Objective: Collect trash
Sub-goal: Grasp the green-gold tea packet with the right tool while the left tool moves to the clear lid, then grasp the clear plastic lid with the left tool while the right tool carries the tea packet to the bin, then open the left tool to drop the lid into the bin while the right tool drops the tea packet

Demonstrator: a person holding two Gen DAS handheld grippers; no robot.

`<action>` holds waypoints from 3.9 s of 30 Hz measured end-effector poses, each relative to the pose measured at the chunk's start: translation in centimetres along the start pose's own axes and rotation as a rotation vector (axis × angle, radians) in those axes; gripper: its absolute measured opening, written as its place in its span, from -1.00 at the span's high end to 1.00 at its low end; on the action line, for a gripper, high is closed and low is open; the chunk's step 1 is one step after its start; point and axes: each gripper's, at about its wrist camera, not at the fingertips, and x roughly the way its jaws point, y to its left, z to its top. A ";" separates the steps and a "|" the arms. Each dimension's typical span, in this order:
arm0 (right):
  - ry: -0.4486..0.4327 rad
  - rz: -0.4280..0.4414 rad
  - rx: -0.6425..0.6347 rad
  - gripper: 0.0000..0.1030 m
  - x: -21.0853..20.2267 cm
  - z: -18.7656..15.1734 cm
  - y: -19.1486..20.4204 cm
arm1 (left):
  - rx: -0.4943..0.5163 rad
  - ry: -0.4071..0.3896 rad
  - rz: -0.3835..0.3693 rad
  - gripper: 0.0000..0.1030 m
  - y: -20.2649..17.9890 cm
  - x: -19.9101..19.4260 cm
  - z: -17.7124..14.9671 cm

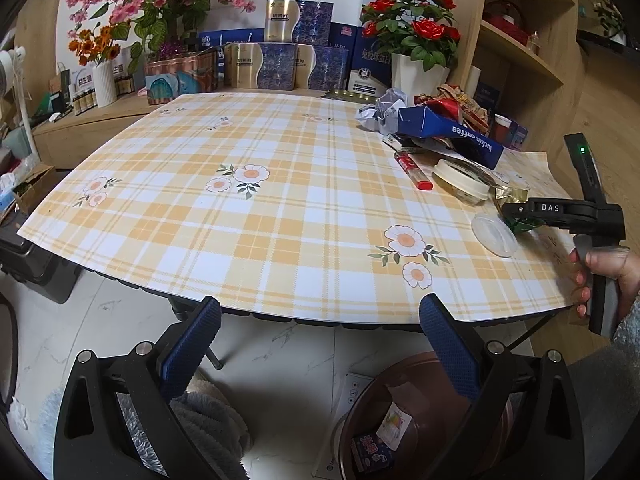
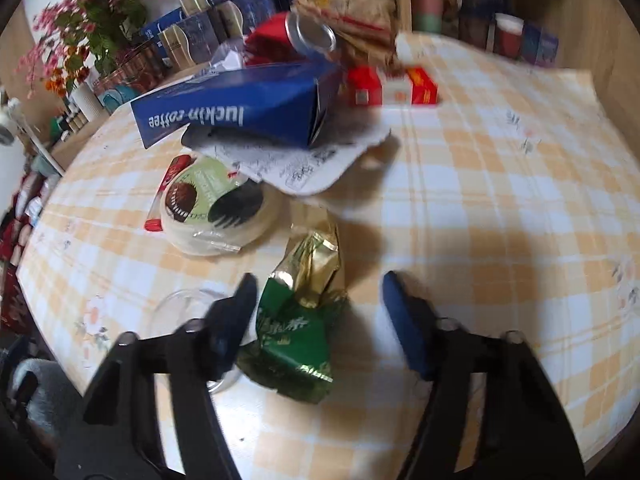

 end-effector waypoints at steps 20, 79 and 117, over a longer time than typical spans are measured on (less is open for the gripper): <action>-0.299 -0.001 0.080 0.38 -10.6 -8.5 -3.4 | 0.243 0.130 -0.253 -0.88 -14.5 7.2 5.4; -0.269 0.148 0.044 0.38 -13.1 -14.2 0.1 | 0.392 0.489 -0.376 -0.25 -12.9 5.7 -6.3; 0.076 0.192 -0.483 0.38 -6.5 -18.5 11.2 | 0.192 -0.063 -0.048 -0.89 -0.1 -4.4 0.2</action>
